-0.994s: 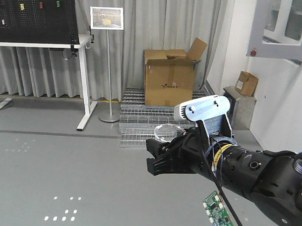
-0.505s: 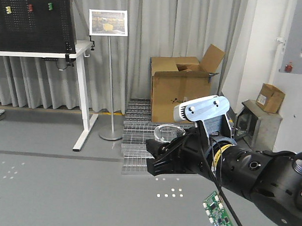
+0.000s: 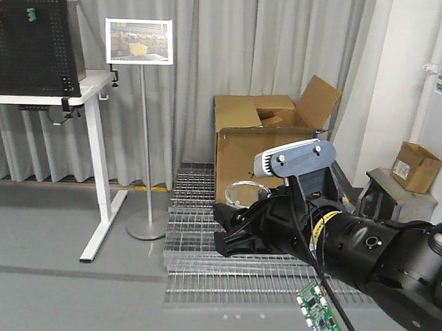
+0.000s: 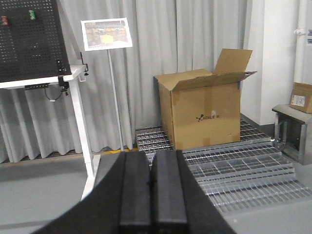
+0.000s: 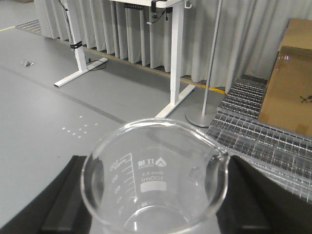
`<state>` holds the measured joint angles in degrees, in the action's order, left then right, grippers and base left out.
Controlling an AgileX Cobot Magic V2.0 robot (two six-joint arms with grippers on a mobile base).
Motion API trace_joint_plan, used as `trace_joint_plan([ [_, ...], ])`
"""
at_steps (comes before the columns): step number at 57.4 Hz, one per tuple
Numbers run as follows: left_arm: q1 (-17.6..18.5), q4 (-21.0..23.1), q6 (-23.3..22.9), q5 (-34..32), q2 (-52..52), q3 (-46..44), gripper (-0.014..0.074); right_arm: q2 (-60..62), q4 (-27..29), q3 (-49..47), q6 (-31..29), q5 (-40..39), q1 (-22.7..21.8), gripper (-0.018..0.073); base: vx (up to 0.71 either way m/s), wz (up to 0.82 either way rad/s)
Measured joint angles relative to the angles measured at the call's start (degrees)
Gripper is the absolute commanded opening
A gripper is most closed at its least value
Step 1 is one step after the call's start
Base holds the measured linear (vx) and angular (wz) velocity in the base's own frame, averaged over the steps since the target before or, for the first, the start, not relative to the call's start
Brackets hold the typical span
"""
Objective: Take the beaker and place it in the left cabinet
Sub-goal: 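Keep holding the beaker while driving to the open white cabinet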
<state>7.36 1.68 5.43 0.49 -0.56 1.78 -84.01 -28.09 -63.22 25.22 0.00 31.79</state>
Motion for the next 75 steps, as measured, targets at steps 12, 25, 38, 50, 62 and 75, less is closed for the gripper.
trace_joint_plan([
  [12,0.0,0.0,0.0,0.0,0.0,0.0,0.0001,0.0,0.0,0.0,0.0,0.0,0.0,-0.0004,0.59,-0.04],
  [25,0.0,0.0,0.0,0.0,0.0,0.0,0.0001,0.0,0.0,0.0,0.0,0.0,0.0,-0.0004,0.53,-0.04],
  [38,0.0,0.0,0.0,0.0,0.0,0.0,0.0001,0.0,0.0,0.0,0.0,0.0,0.0,-0.0004,0.46,-0.14],
  [50,0.0,0.0,0.0,0.0,0.0,0.0,0.0001,0.0,0.0,0.0,0.0,0.0,0.0,-0.0004,0.39,-0.3],
  [62,0.0,0.0,0.0,0.0,0.0,0.0,0.0001,0.0,0.0,0.0,0.0,0.0,0.0,-0.0004,0.32,-0.51],
  [75,0.0,0.0,0.0,0.0,0.0,0.0,0.0001,0.0,0.0,0.0,0.0,0.0,0.0,-0.0004,0.25,-0.71],
])
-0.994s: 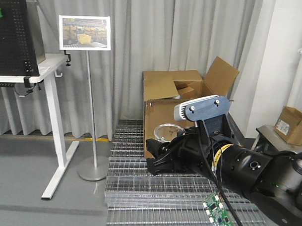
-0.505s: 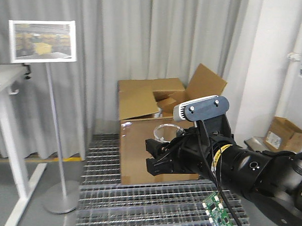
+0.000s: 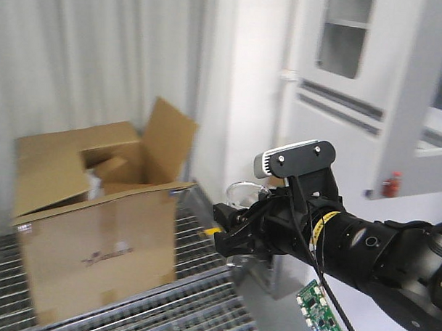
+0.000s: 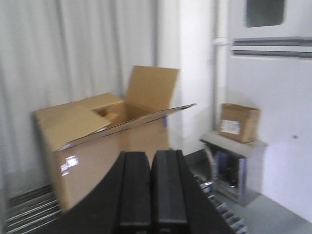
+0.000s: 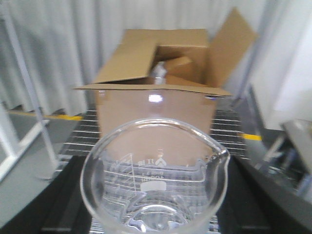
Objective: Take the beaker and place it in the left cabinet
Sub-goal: 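Keep holding the beaker while driving to the open white cabinet, then lower the held beaker onto the blue tray on the shelf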
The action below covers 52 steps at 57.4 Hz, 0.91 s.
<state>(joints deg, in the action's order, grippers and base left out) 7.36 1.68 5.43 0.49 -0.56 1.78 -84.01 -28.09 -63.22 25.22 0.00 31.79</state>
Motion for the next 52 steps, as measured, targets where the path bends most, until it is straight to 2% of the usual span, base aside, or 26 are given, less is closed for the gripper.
trace_joint_plan([
  [32,0.0,0.0,0.0,0.0,0.0,0.0,0.0001,0.0,0.05,0.0,0.0,0.0,0.0,-0.0004,0.2,-0.76],
  [52,0.0,0.0,0.0,0.0,0.0,0.0,0.0001,0.0,0.05,0.0,0.0,0.0,0.0,-0.0004,0.19,-0.6],
])
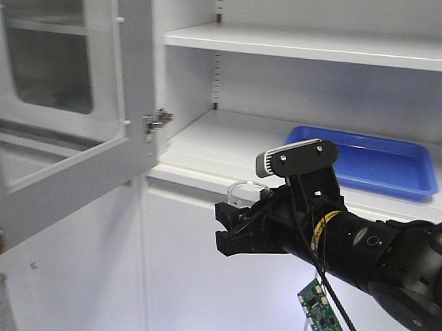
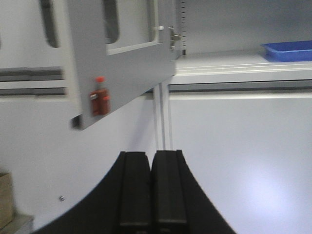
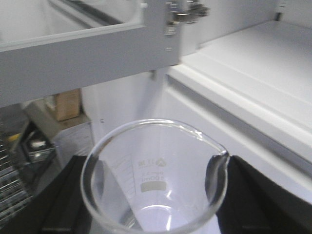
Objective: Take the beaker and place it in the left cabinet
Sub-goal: 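Lower the held beaker onto the blue tray on the shelf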
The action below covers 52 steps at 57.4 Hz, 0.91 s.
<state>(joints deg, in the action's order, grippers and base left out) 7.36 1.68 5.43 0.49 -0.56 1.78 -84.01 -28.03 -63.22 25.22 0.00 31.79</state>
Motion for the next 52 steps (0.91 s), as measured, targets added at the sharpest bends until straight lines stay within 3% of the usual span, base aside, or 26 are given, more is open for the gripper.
trace_joint_plan([
  [52,0.0,0.0,0.0,0.0,0.0,0.0,0.0001,0.0,0.0,0.0,0.0,0.0,0.0,-0.0004,0.23,-0.24],
])
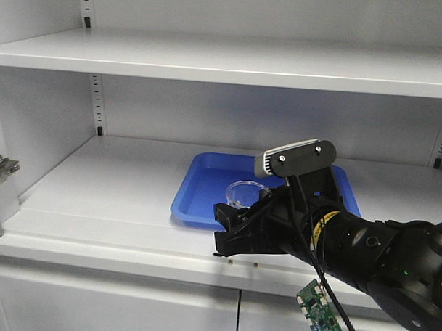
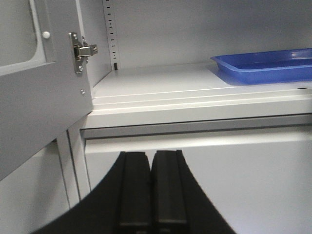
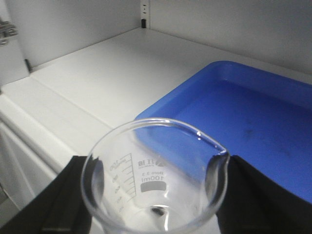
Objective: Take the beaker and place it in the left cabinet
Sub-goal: 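Lower the held beaker onto the blue tray on the shelf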
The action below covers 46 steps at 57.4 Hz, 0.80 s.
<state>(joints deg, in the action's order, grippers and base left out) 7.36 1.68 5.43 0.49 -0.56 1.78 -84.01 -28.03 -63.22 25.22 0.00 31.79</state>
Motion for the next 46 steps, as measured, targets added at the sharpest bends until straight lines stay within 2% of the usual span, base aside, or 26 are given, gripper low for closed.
trace_joint_plan([
  [46,0.0,0.0,0.0,0.0,0.0,0.0,0.0001,0.0,0.0,0.0,0.0,0.0,0.0,-0.0004,0.14,-0.06],
])
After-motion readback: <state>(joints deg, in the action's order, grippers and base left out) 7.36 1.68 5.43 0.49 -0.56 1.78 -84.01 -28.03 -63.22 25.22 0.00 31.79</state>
